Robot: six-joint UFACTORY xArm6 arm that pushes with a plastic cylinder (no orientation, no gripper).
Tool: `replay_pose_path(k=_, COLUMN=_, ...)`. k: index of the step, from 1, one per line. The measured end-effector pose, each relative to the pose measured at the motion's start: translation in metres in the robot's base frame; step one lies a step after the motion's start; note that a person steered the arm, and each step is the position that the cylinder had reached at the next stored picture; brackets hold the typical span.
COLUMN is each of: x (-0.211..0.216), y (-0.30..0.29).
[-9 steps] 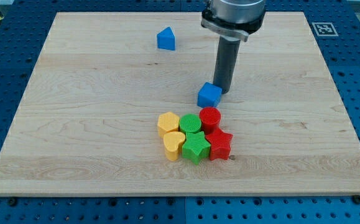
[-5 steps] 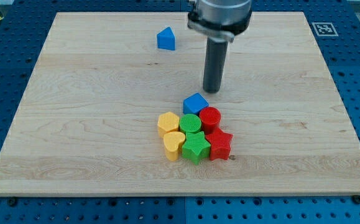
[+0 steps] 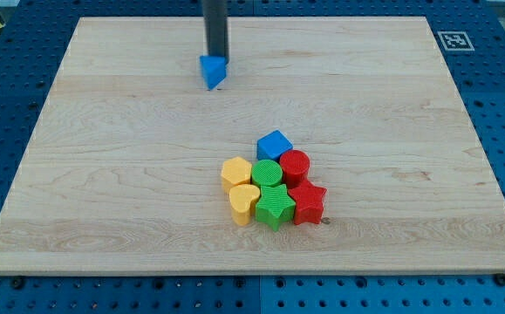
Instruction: Push the blue triangle at the top right of the yellow hexagon
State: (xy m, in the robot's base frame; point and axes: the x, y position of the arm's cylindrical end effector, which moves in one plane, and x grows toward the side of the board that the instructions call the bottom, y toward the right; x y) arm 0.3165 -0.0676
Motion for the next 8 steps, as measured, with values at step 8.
replay_pose_path(k=8, x=0.105, y=-0.034)
